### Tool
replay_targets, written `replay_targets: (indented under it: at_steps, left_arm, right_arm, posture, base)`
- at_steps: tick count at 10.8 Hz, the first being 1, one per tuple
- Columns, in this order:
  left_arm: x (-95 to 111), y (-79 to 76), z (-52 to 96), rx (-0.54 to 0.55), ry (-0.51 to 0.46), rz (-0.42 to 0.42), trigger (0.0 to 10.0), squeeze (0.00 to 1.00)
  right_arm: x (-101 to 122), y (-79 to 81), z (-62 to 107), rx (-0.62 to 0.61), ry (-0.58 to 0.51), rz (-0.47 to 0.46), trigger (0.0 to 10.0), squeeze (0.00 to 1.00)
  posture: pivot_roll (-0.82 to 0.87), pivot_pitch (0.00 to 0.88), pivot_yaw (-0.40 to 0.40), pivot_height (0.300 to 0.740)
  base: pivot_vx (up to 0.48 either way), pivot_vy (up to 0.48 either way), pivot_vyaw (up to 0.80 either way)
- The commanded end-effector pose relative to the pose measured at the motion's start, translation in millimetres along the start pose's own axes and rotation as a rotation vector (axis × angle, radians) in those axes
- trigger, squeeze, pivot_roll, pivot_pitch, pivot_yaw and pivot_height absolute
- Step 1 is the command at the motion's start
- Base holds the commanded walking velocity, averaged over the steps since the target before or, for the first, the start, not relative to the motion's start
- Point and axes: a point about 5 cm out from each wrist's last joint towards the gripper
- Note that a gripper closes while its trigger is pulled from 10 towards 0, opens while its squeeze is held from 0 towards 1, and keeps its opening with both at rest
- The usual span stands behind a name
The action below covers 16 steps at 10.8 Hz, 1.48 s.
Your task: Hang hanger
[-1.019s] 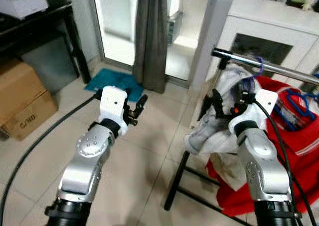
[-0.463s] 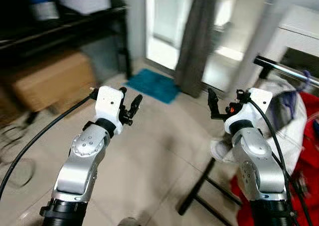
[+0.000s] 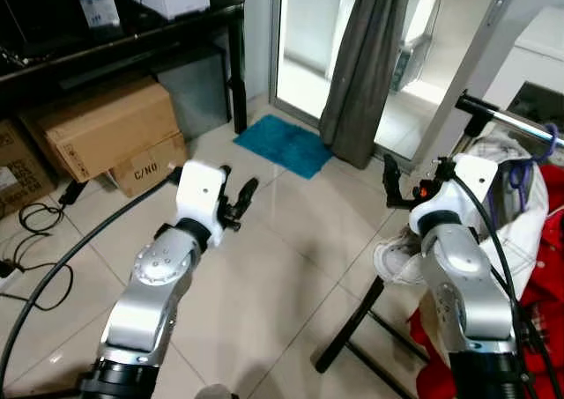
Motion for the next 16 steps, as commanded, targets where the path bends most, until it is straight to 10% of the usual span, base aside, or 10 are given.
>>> replay_targets:
  at_steps: [1, 12, 16]
  left_arm:
    - [1, -4.1, -1.9, -0.03, 0.004, -0.009, 10.0, 0.0]
    - [6, -1.4, -11.6, -0.023, -0.034, -0.03, 10.0, 0.0]
    - [-2, -19.3, 0.2, -0.275, 0.049, -0.049, 10.0, 0.0]
  right_arm:
    - [9, -9.9, -2.9, -0.06, -0.012, 0.016, 10.0, 0.0]
    - [11, -4.0, -7.4, -0.017, 0.056, 0.02, 10.0, 0.0]
    - [26, 2.1, -24.0, 0.056, 0.068, 0.033, 10.0, 0.0]
  posture:
    - [0.05, 0.0, -0.043, 0.74]
    - [0.04, 0.0, -0.082, 0.74]
    - [0.06, 0.0, -0.096, 0.74]
  base:
    - [0.0, 0.0, 0.0]
    - [0.0, -0.245, -0.1]
    - [0.0, 0.0, 0.0]
Point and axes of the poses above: a point about 5 cm out from each wrist's last joint towards the gripper, its own z axis pointing back from the gripper into the wrist, its own x axis along the axis of the wrist's last joint, y = z × x, and after that the axes turned 13 degrees about z, right-handed
